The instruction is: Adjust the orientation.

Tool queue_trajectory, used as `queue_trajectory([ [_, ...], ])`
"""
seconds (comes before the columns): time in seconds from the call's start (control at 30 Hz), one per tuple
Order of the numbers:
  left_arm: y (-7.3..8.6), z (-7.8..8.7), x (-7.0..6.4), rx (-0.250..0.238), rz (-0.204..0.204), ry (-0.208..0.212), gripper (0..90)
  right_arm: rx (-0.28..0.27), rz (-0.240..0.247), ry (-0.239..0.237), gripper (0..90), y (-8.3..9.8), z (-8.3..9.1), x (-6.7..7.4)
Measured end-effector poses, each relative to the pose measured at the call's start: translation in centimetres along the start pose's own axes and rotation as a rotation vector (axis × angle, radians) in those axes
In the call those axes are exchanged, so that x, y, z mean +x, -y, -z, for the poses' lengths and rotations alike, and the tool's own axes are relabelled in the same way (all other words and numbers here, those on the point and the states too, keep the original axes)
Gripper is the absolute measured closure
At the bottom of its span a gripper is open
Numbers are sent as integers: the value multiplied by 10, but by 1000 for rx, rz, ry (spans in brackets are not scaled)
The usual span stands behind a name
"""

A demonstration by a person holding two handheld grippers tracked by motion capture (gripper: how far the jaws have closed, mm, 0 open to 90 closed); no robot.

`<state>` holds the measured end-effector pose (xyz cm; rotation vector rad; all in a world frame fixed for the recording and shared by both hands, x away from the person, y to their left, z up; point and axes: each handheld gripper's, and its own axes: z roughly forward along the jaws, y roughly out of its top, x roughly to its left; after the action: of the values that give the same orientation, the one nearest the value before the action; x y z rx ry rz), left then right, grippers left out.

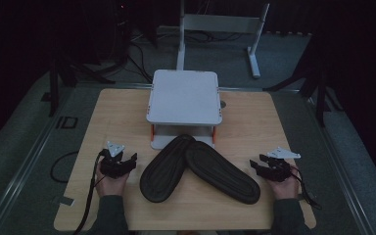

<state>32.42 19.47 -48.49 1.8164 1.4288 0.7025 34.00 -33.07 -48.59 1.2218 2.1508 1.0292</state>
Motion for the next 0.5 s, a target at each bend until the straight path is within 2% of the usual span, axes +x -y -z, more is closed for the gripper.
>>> queue_trajectory([
  [0.1,-4,17,-3,-37,-17,25,410,-1,2,-1,476,0,1,1],
  [0.13,-5,24,-4,-50,-17,51,406,-5,3,0,476,-1,2,1],
  [0.17,-5,24,-4,-50,-17,51,396,-5,3,0,476,-1,2,1],
  [0.2,-7,33,-8,-63,-27,70,387,-7,6,-3,475,-1,3,3],
  [0.3,-8,47,-15,-70,-45,109,369,-7,11,-4,473,-2,3,4],
  [0.5,-9,65,-35,-94,-93,176,348,-3,16,-4,468,-2,1,5],
])
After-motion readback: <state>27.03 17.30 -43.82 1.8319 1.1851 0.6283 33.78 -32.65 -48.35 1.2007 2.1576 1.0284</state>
